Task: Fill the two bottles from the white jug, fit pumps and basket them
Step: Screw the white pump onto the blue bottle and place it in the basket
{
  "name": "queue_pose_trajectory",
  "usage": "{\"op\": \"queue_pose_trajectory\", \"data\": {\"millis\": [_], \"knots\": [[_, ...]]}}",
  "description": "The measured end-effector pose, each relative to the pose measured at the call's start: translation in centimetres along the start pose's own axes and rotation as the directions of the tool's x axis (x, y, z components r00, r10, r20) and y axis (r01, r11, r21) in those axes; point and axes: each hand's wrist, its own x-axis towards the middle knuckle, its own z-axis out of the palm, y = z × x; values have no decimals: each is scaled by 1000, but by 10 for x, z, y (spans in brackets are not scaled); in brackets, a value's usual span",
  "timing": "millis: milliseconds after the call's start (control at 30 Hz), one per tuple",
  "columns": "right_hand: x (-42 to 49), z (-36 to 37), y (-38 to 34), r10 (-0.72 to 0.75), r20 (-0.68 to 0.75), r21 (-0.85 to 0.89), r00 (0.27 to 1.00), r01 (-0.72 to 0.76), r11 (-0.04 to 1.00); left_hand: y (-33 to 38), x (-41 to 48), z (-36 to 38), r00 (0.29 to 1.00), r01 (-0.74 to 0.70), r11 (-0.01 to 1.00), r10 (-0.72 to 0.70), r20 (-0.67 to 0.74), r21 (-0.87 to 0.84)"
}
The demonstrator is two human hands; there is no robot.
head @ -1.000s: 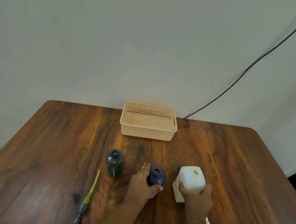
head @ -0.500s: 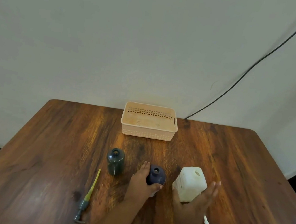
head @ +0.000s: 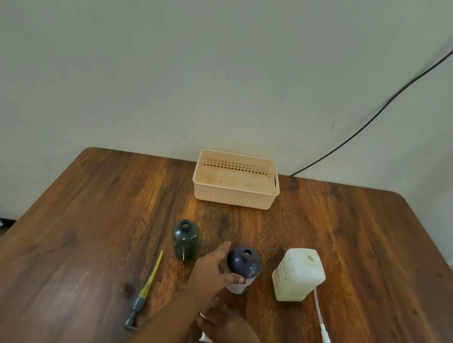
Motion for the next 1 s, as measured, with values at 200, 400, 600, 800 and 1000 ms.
{"op": "queue_pose_trajectory", "data": {"millis": [200,400,600,800,1000], "knots": [[5,-2,14,-118,44,12,992,117,993,-14,-14,-5,996,-3,999,7,-90,41],[-21,-60,8,109,-383,319,917,20,948,-22,-28,-22,937,-29,994,-9,-350,-104],[-55,-154,21,679,-581,676,449,-198,710,-13,-28,-16,951,-24,997,-2,-310,-80],[-52,-151,33,747,-468,730,473,-269,628,15,-16,4,998,7,1000,-7,-61,12],[-27,-148,45,770,-308,706,559,-409,578,22,-3,10,998,48,992,-45,-33,116]]}}
